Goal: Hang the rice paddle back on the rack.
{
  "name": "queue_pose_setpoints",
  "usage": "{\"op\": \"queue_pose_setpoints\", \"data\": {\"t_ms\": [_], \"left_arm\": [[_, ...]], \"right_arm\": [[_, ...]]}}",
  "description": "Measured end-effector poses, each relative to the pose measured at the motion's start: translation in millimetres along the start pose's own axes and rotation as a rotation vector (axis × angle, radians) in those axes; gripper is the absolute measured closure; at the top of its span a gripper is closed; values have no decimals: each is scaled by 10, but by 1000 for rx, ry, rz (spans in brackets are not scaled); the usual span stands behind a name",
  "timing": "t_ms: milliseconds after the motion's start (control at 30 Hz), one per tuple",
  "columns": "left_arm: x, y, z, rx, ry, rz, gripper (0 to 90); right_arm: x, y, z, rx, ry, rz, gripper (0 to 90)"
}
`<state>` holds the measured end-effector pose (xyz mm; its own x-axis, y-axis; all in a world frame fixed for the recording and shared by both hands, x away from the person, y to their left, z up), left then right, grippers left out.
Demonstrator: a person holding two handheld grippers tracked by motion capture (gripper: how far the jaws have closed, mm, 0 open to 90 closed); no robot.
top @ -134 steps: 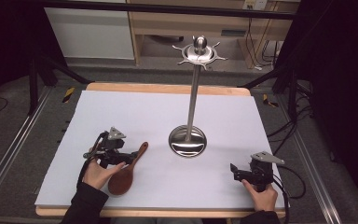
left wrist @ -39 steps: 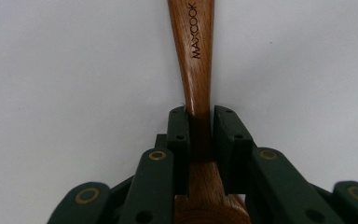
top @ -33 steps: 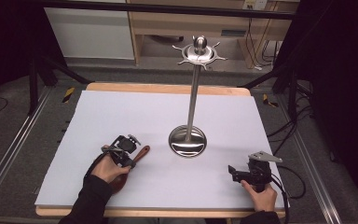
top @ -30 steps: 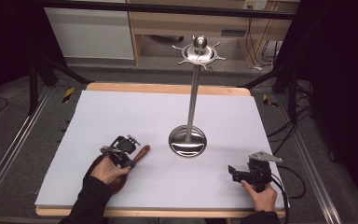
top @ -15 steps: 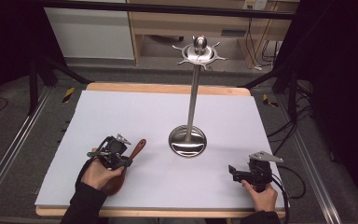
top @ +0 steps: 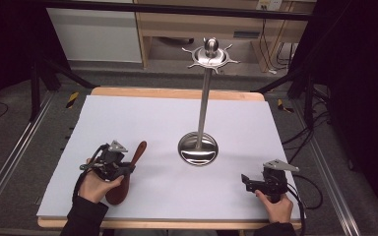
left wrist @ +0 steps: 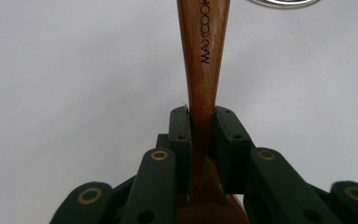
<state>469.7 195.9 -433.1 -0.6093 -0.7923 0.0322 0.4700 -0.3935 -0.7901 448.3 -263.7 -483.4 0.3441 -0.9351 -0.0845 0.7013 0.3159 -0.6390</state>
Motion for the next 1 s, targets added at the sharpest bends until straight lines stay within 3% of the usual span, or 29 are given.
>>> {"op": "queue_pose_setpoints", "data": {"t_ms": [400, 1000], "left_arm": [[-10, -259, -40, 134, -2, 30, 775], [-24, -437, -28, 260, -5, 59, 778]], "right_arm": [[-4, -13, -5, 1, -13, 4, 88], [-3, -12, -6, -1, -13, 4, 88]]}}
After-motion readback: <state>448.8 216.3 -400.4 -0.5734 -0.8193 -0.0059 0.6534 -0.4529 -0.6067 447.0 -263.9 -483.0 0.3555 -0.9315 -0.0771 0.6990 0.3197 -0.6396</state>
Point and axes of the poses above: each handheld gripper's, and its own axes: y roughly forward along the jaws, z roughly out of its top, x roughly to its right, the point moved 3 cm from there along y, roughly forward along the jaws, and after that the axes turned 1 degree about z, right-handed, at the moved point
